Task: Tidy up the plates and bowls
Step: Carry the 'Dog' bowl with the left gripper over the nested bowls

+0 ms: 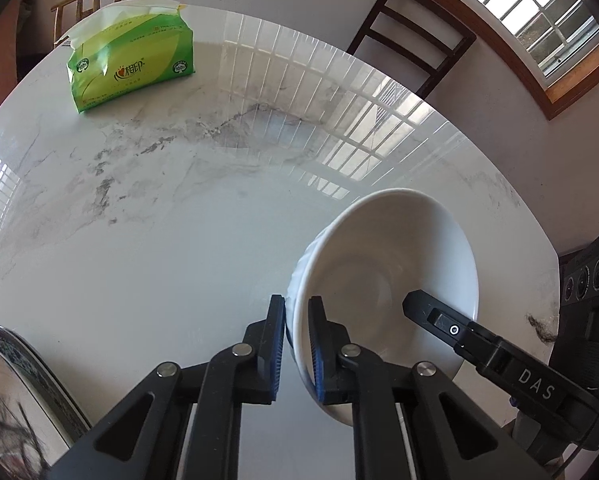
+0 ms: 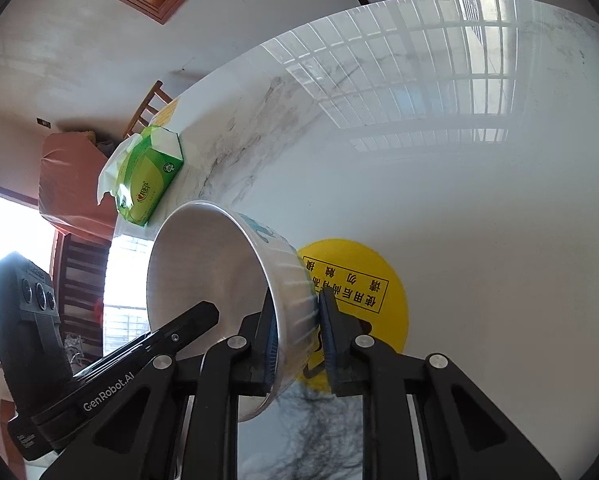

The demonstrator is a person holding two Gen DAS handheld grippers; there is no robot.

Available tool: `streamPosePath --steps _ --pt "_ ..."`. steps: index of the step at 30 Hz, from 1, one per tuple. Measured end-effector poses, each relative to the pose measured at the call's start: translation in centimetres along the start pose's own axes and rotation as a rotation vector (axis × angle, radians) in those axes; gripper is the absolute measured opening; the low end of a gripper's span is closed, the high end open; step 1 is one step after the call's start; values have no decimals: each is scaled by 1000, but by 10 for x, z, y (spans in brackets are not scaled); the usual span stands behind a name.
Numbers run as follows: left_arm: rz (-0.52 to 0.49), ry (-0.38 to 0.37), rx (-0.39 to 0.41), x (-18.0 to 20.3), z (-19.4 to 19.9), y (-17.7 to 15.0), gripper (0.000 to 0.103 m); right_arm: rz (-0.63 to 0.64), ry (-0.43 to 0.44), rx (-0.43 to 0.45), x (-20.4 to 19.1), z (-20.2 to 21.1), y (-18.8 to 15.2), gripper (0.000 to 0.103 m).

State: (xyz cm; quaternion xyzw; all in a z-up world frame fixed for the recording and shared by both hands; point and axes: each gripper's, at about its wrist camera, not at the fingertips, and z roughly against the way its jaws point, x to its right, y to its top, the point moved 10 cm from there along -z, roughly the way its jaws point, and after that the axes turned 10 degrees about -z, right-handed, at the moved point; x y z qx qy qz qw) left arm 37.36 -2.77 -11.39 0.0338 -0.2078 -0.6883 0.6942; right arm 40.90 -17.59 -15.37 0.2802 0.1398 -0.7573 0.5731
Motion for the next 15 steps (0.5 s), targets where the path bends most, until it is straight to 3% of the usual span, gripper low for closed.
streamPosePath --steps 15 --pt "-43 19 71 11 96 -80 12 37 57 -1 -31 75 -83 19"
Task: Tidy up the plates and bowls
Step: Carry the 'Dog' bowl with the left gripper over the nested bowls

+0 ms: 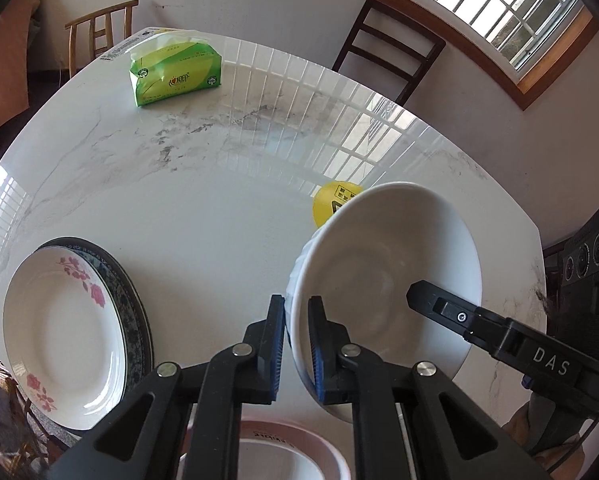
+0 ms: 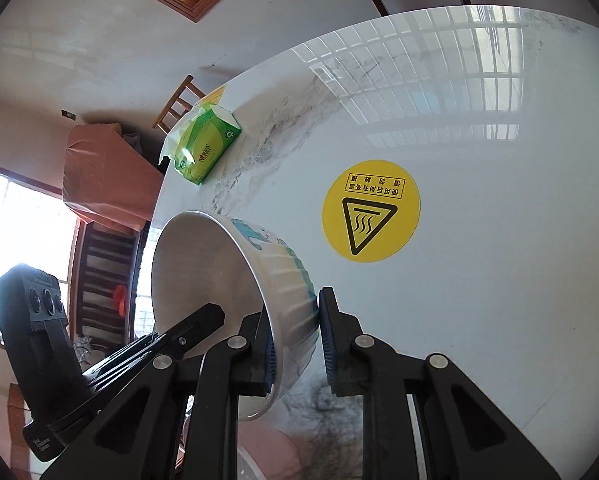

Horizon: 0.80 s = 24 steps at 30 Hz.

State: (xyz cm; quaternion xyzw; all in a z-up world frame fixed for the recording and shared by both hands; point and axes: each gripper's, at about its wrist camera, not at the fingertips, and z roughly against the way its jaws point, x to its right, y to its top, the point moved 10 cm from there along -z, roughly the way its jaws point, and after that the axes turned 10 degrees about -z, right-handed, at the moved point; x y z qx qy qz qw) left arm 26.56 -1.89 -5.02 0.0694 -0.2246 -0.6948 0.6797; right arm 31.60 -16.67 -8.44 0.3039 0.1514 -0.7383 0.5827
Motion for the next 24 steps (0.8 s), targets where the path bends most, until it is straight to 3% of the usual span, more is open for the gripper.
streamPosePath --steps 12,24 --pt "-51 50 93 -10 61 -69 12 59 36 -2 -25 30 -81 19" --pt "-59 66 115 -24 78 -112 12 108 38 -19 -36 30 -140 19"
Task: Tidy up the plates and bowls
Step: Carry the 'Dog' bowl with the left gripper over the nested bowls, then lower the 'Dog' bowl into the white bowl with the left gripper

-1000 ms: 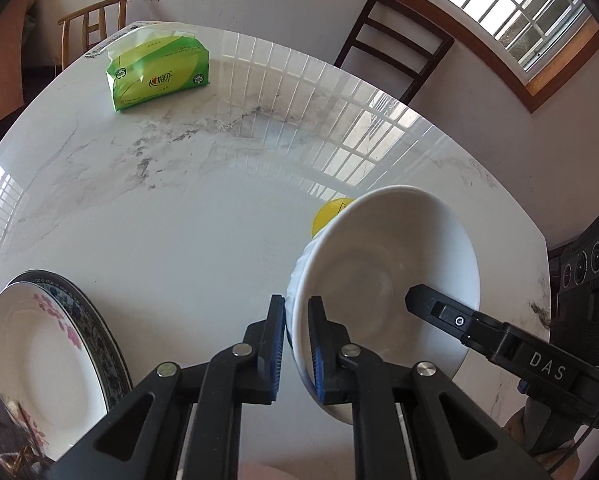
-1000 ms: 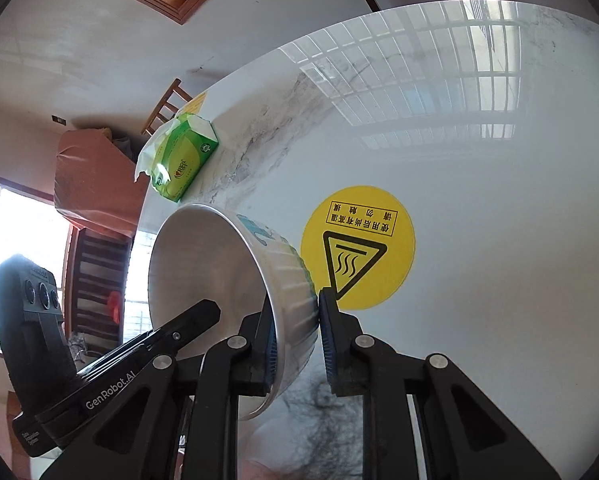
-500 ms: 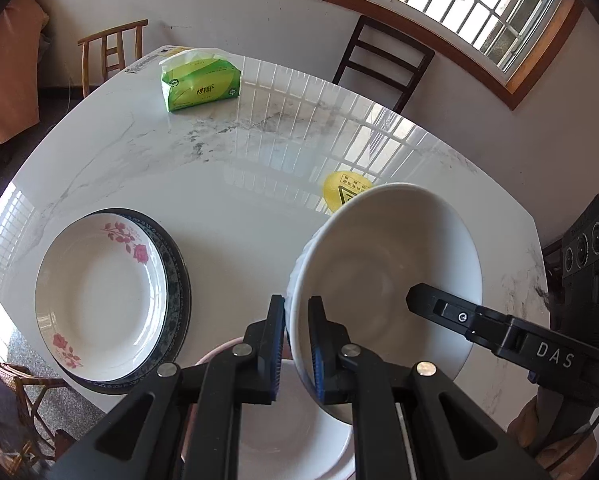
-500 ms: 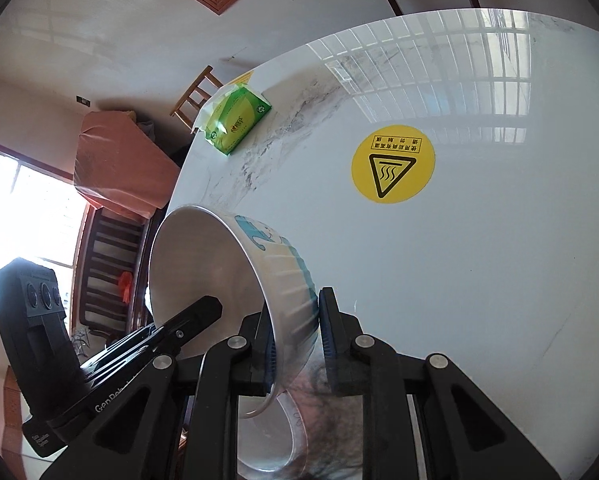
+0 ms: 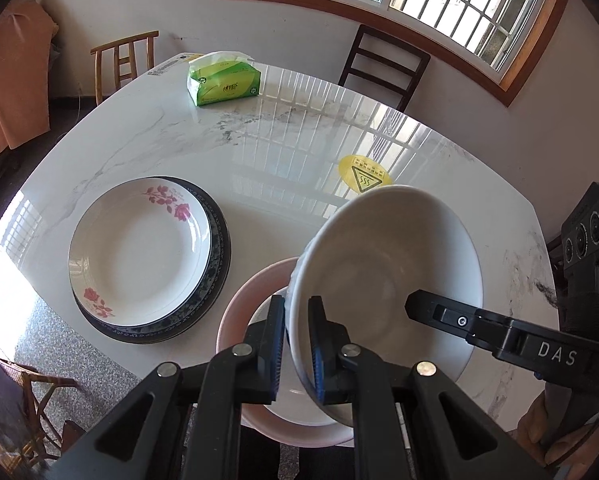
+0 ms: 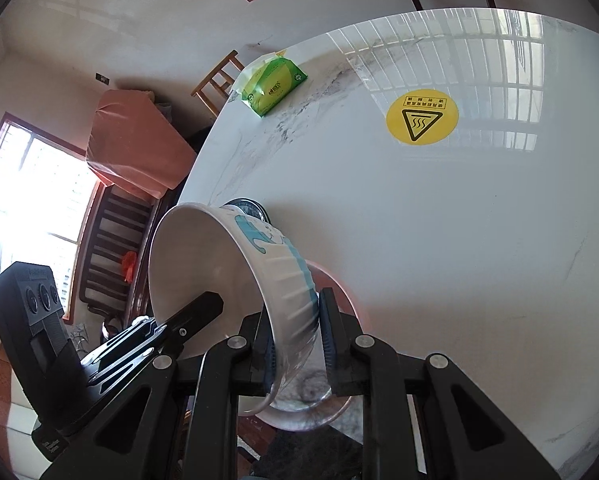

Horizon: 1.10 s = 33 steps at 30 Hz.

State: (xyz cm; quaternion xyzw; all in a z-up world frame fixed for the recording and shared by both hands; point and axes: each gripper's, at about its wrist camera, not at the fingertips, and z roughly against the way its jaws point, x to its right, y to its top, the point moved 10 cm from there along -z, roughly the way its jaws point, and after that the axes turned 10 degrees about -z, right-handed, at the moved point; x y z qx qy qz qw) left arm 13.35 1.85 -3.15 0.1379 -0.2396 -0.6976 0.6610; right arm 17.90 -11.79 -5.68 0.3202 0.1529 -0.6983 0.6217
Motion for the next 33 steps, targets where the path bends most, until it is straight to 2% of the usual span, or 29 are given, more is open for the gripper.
streamPosePath --steps 11,33 --pt "-15 2 -25 -4 -9 -25 12 -16 -8 -34 10 -14 -27 19" --pt "-16 3 -61 -10 -24 -37 12 -19 -26 -59 15 -29 -36 19"
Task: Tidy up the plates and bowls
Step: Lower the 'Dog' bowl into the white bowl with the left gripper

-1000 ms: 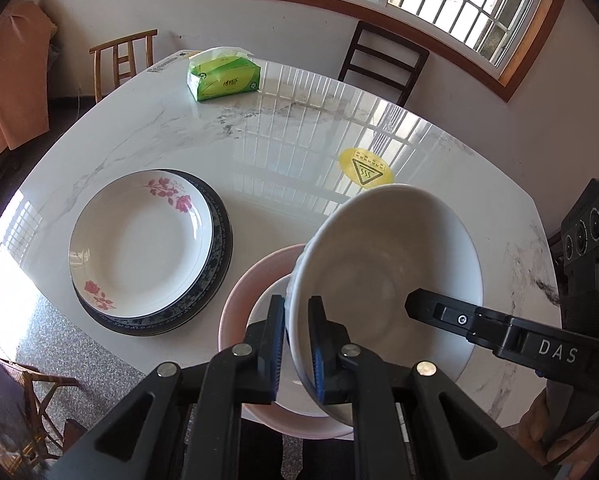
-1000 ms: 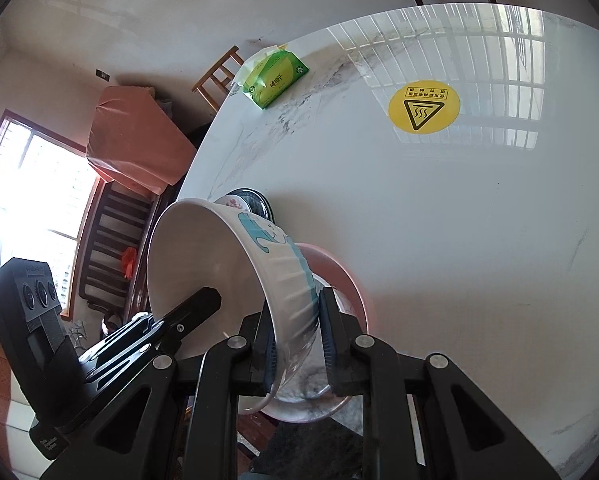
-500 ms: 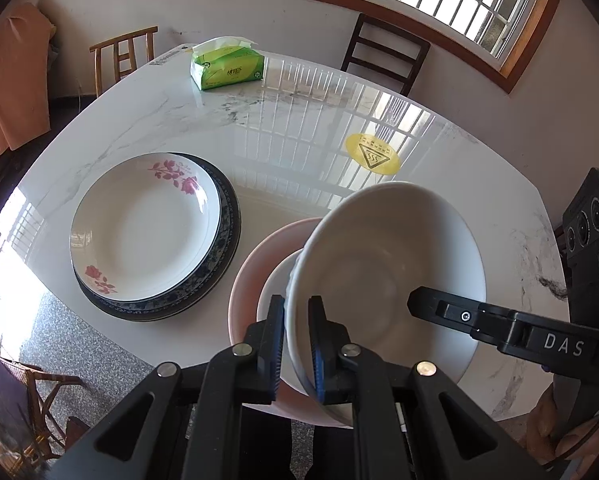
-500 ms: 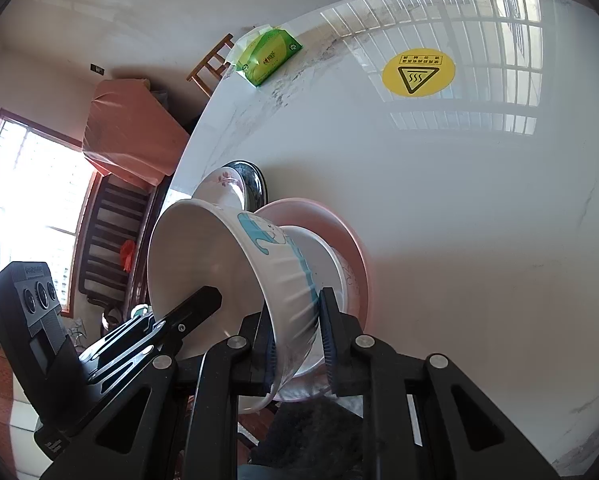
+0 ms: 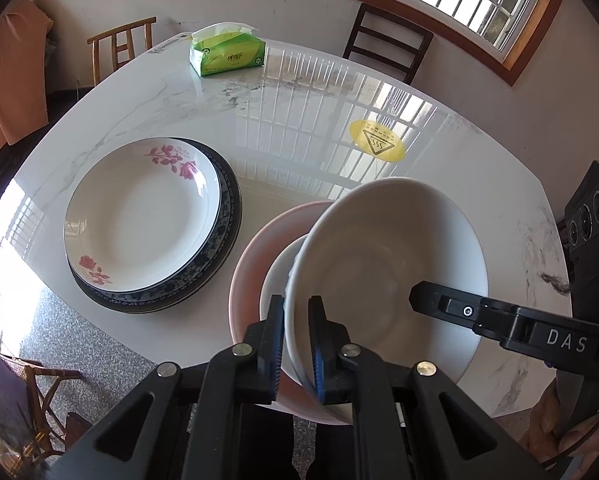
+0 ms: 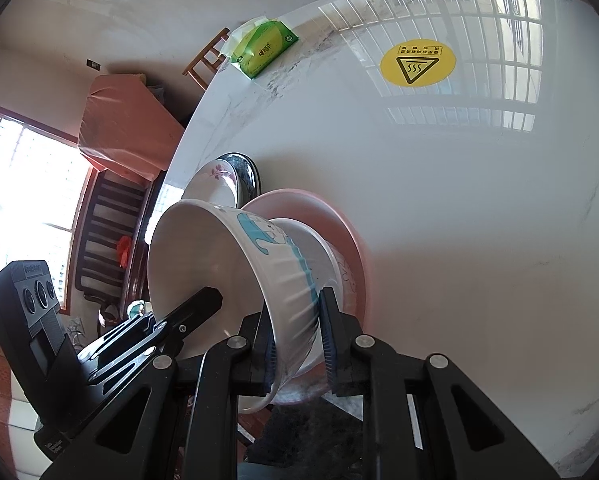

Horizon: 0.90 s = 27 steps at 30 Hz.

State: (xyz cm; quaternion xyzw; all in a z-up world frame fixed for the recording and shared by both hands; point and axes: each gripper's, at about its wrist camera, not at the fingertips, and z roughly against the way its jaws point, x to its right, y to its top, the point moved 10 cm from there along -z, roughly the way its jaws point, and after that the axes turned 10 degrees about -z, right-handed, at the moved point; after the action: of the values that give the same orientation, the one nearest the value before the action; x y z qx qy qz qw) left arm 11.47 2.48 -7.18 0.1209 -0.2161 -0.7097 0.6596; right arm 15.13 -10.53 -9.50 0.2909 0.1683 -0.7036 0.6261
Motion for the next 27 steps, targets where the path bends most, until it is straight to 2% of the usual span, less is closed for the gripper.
streamPosePath --steps 27 --pt "26 -13 -47 -6 -11 -4 12 2 -35 -31 3 -11 -2 20"
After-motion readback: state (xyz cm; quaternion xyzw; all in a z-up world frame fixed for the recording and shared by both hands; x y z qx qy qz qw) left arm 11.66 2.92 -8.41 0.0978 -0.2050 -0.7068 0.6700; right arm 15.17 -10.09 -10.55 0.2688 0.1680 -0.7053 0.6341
